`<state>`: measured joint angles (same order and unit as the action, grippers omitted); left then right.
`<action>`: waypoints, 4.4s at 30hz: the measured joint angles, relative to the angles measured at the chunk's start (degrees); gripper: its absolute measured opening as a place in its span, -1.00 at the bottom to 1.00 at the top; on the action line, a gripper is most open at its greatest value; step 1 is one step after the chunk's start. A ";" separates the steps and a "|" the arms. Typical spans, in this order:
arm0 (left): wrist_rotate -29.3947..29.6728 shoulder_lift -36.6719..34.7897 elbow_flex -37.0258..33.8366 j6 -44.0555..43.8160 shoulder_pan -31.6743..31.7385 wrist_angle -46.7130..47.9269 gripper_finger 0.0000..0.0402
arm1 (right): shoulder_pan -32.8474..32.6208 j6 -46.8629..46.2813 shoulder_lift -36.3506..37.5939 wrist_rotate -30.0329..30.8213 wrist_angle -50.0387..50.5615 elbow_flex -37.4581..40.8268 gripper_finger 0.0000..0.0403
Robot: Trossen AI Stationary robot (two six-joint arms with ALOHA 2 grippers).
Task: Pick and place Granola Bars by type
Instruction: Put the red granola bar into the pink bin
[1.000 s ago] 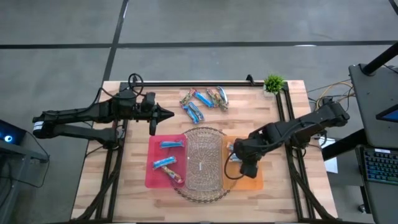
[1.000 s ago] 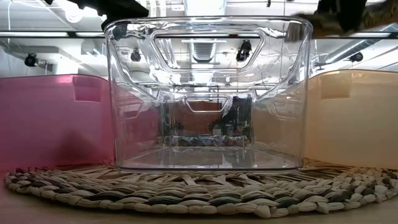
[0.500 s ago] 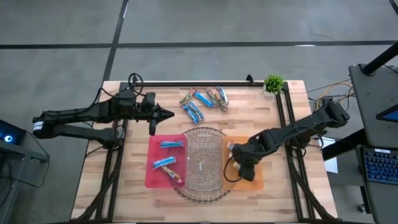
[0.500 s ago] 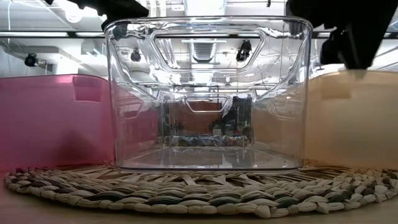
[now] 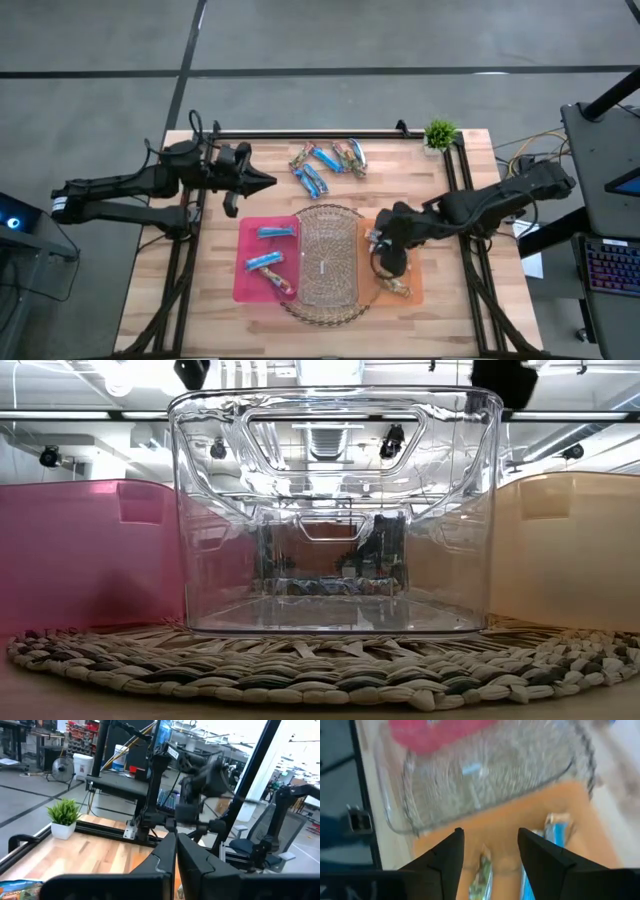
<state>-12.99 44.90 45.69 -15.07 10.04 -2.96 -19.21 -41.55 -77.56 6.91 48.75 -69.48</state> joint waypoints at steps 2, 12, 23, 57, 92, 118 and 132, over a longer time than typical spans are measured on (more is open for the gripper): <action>0.00 -0.07 0.00 -0.15 0.00 0.04 -1.00 | 0.36 0.99 1.36 1.23 -0.14 -0.66 -0.15; 0.00 -0.04 0.00 -0.31 0.00 0.08 -1.00 | 3.81 8.48 6.51 2.30 -5.97 -0.95 -0.61; 0.61 0.20 -0.02 3.61 0.00 0.28 -1.00 | 12.06 26.38 7.72 2.26 -14.19 -0.89 -0.96; 6.47 5.37 12.17 11.31 6.08 17.68 -1.00 | 16.86 22.42 6.89 2.11 -17.28 -1.26 -0.96; 7.34 34.30 35.10 18.37 18.58 39.63 0.13 | 16.88 19.20 6.82 1.97 -11.92 -1.11 -0.96; 11.61 62.82 51.59 5.94 25.27 55.98 0.13 | 16.86 18.57 6.80 1.98 -9.55 -0.86 -0.96; 15.06 70.29 51.54 3.61 25.24 56.13 0.13 | 16.86 18.57 6.80 1.97 -9.53 -0.80 -0.96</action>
<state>2.07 115.20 97.23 -11.46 35.29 53.17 -2.35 -22.98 -70.76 8.88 39.22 -70.28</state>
